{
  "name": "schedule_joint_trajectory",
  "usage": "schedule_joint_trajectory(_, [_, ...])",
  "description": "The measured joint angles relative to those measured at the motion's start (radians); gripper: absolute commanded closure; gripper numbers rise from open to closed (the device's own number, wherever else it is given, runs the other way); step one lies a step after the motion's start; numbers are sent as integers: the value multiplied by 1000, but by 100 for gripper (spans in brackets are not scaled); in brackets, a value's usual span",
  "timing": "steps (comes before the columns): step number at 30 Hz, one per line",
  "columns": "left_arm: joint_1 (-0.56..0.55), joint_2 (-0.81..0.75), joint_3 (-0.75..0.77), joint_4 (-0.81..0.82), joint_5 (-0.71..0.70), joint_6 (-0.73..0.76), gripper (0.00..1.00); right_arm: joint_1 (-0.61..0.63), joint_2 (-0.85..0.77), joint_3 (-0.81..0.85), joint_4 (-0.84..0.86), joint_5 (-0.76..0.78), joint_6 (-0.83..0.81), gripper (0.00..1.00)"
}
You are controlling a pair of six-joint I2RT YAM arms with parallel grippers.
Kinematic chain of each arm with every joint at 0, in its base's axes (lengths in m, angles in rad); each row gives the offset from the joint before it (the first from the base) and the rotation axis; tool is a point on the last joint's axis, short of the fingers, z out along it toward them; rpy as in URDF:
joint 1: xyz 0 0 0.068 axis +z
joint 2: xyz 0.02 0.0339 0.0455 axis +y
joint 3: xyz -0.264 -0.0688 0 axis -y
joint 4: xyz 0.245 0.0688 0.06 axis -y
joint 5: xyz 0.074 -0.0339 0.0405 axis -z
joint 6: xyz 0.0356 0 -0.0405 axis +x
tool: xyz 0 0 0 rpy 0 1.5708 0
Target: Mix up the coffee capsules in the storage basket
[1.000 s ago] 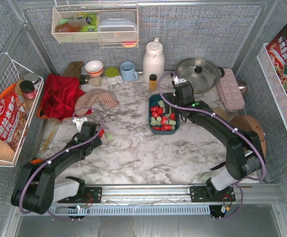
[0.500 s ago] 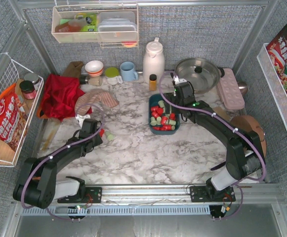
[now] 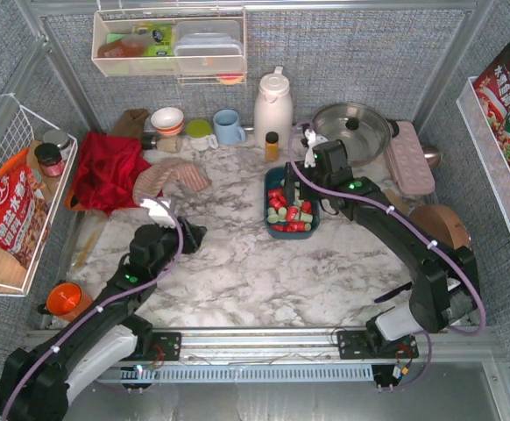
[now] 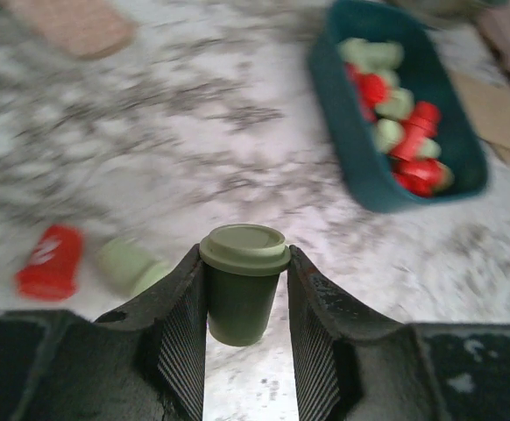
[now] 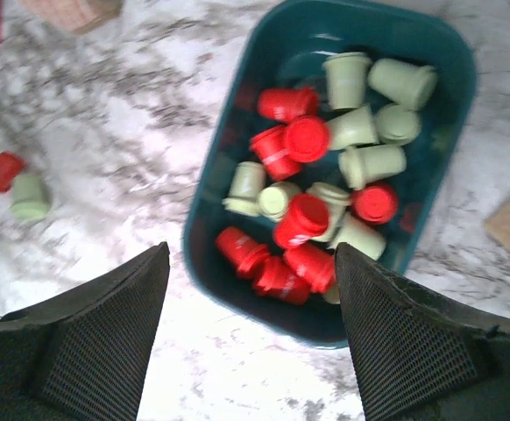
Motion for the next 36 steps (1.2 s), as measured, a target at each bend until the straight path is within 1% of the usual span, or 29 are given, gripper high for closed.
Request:
schedule_joint_trajectory(4, [-141, -11, -40, 157, 48, 97, 67, 22, -17, 7, -12, -120, 18, 20])
schedule_joint_trajectory(8, [-283, 36, -53, 280, 68, 224, 68, 61, -12, 31, -33, -272, 40, 20])
schedule_joint_trajectory(13, [-419, 103, -55, 401, 24, 392, 68, 153, -5, 43, -45, -394, 50, 20])
schedule_joint_trajectory(15, [-455, 129, -49, 428, 6, 449, 68, 192, 5, 48, -52, -431, 50, 20])
schedule_joint_trajectory(18, [-482, 163, -31, 456, -32, 508, 68, 241, 15, 50, -58, -476, 47, 21])
schedule_joint_trajectory(21, [-497, 175, -25, 473, -41, 542, 68, 264, 16, 42, -59, -496, 46, 21])
schedule_joint_trajectory(28, [-515, 164, -26, 476, -51, 568, 68, 292, 18, 27, -35, -501, 44, 23])
schedule_joint_trajectory(31, [-517, 159, -27, 476, -50, 568, 68, 300, 29, 25, -16, -501, 51, 27])
schedule_joint_trajectory(36, [-528, 159, -27, 478, -51, 568, 68, 311, 42, 16, 2, -502, 72, 38])
